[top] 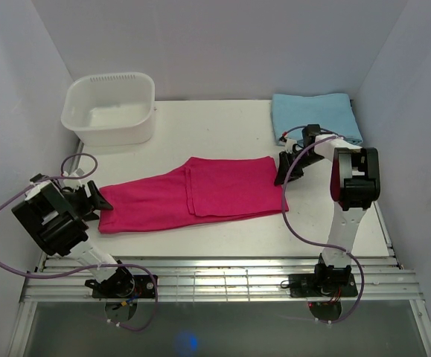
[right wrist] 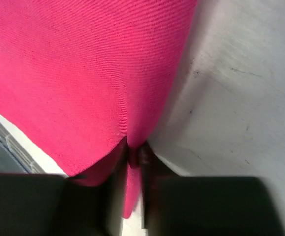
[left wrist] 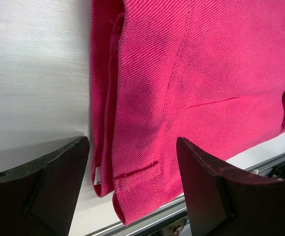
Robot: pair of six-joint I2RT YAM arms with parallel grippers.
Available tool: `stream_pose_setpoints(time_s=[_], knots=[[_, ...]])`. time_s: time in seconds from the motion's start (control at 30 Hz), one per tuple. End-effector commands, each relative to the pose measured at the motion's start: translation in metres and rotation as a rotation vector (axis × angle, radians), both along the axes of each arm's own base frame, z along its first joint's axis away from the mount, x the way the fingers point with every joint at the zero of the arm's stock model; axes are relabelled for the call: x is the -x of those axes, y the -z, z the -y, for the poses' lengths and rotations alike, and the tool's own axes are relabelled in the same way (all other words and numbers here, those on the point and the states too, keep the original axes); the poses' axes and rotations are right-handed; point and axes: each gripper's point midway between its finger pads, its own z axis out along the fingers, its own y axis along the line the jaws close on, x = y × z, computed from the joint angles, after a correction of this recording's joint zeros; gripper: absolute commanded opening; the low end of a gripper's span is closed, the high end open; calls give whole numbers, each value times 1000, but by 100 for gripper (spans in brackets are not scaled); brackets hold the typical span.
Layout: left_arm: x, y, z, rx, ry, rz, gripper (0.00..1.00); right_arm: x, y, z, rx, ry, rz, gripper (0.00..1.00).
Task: Fold and stack the trousers
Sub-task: Fold the trousers
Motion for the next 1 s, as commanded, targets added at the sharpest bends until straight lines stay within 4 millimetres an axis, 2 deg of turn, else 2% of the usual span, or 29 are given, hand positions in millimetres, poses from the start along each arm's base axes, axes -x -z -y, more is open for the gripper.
stream_pose_setpoints(time_s=[0.0,0.03,0.1,0.13,0.23,0.3,0.4,0.43,0.53,0.63,0.67,0.7,0.77,0.93,0.97], knots=[[-4,-2,-2,-13,38,38,82,10,22,9,60,-8,-61,11],[-4,-4,0,-16,60,56,81,9,18,18,67,15,-55,8],[-2,-8,6,-1,82,73,78,9,1,27,76,35,-26,8],[-4,-11,12,19,105,100,77,4,-6,51,80,88,-12,8],[-6,-16,30,62,152,121,75,0,-34,86,105,129,41,8],[-10,-20,44,82,189,142,77,-1,-55,109,114,169,68,8],[-20,-31,60,106,219,191,82,-6,-83,128,119,183,137,8],[-23,-34,73,121,246,196,83,-2,-94,129,111,181,146,8],[-30,-34,100,134,307,206,84,1,-117,121,58,164,191,8],[-41,-34,125,171,329,197,84,4,-148,96,-98,170,225,8],[-43,-33,131,187,338,191,84,6,-164,81,-200,161,238,8],[-47,-34,143,200,351,185,83,8,-173,71,-251,163,228,8],[-51,-34,153,217,356,184,79,8,-194,52,-372,147,259,8],[-59,-28,179,258,357,156,72,15,-219,1,-492,101,266,8],[-59,-26,182,261,351,148,69,19,-215,-8,-497,95,251,8]])
